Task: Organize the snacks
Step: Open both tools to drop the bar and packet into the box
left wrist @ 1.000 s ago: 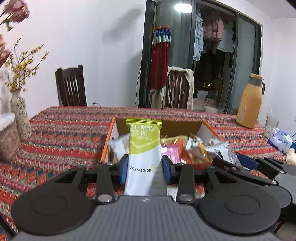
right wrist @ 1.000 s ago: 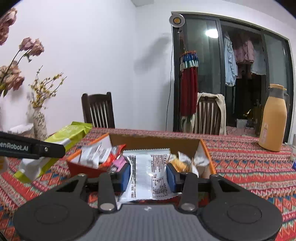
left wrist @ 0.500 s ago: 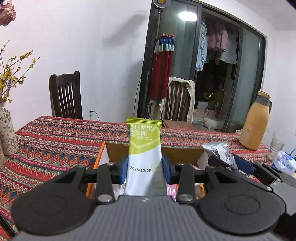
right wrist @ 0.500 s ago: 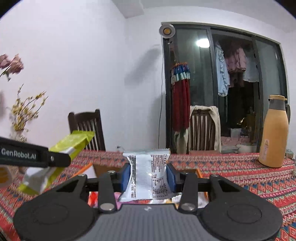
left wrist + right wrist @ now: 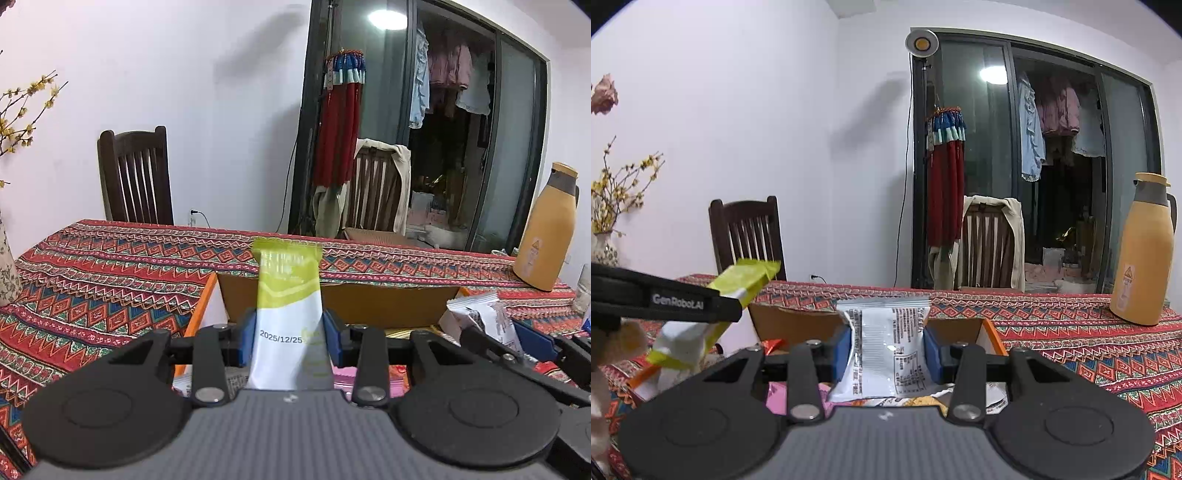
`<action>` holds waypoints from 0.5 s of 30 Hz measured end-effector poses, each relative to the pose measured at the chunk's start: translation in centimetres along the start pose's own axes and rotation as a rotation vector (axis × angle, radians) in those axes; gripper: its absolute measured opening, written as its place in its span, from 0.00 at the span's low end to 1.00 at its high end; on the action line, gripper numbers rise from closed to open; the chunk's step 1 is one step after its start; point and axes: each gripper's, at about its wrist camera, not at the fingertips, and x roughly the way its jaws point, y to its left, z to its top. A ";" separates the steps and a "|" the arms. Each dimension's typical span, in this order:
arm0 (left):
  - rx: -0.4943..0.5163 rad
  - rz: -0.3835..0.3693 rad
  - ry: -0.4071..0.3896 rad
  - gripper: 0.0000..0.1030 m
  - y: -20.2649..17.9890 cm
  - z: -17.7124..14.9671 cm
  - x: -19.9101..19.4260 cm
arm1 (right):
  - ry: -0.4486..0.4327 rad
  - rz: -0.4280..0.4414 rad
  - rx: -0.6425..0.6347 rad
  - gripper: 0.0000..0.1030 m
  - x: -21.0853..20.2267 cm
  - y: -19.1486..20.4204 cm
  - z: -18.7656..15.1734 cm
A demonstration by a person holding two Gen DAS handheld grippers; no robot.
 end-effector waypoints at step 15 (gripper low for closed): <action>-0.047 0.038 -0.090 1.00 0.4 -0.3 -1.6 | 0.030 -0.025 0.059 0.99 0.5 -0.7 -1.2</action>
